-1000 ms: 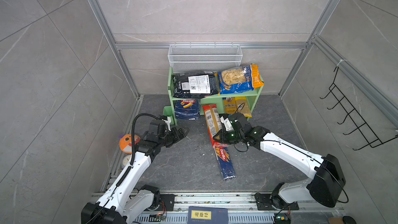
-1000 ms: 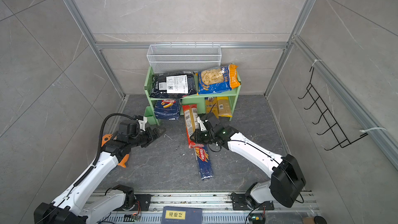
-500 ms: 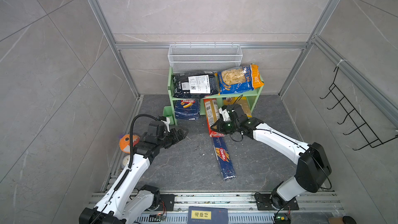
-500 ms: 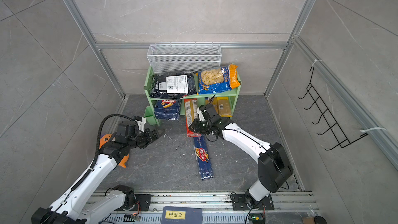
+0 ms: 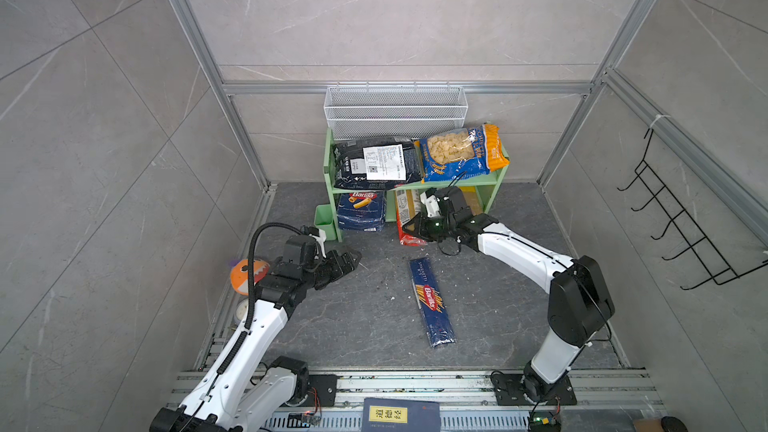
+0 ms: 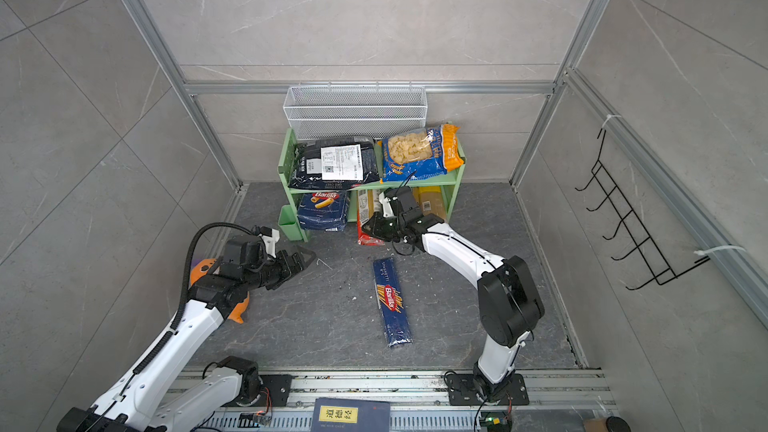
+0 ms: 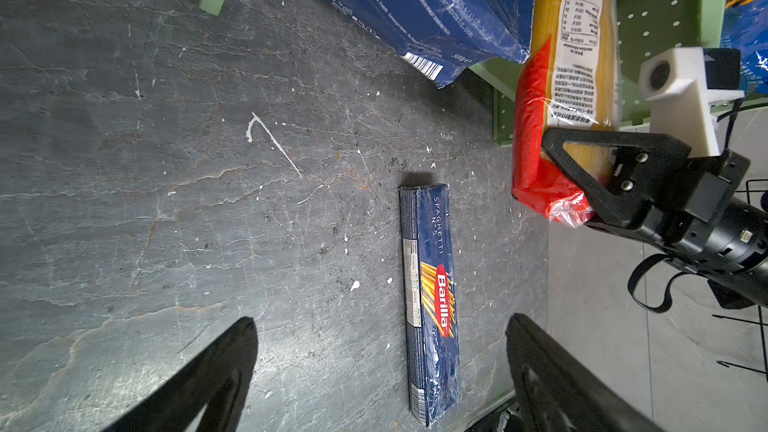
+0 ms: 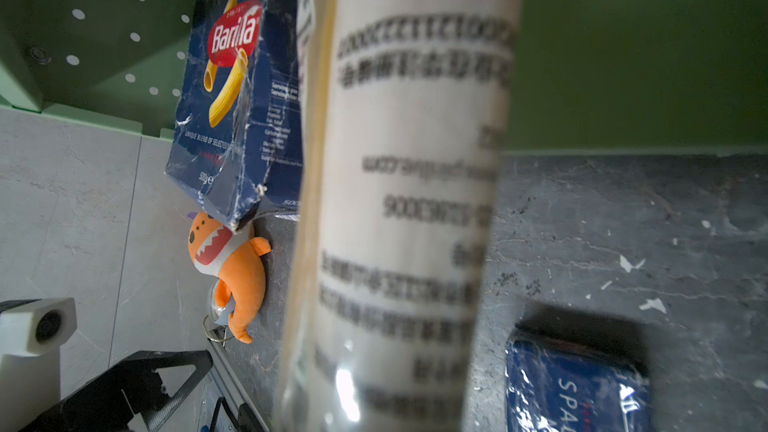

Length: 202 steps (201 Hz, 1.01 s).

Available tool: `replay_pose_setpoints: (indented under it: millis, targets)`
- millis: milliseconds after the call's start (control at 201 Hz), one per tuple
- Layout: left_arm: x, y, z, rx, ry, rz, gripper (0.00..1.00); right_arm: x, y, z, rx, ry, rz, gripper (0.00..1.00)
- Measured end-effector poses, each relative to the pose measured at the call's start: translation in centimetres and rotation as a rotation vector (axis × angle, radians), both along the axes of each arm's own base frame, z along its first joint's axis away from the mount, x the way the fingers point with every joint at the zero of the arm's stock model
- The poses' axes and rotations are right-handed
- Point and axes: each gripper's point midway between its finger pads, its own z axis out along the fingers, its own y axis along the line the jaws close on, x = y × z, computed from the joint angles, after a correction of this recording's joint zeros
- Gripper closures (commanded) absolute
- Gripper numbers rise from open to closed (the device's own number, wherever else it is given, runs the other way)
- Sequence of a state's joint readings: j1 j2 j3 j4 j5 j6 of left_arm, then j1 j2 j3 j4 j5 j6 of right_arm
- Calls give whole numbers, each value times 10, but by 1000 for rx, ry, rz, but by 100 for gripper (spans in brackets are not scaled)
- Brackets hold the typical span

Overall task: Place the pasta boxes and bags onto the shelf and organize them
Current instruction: 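Carry the red-and-yellow spaghetti bag with the right gripper to the shelf front, then stand the red-and-yellow bag upright under the lower tier beside the Barilla box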

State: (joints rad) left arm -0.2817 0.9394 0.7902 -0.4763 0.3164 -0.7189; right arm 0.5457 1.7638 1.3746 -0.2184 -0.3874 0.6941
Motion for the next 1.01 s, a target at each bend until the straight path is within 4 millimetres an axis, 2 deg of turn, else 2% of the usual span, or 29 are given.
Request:
replay_pose_setpoints:
  millis: [224,433,573,1006]
  targets:
    - [-1,0,4,8,-5,-7,5,12,4,-9,49,22,-9,92]
    - [0,0,15,12,-23,-11,5,36,7,-20,121,22,-33,92]
    - [-1,2,20,22,-33,-11,5,43,5,-27,141,39,-52,91]
    - [-4,6,18,39,-27,-2,5,62,22,-16,215,28,-30,89]
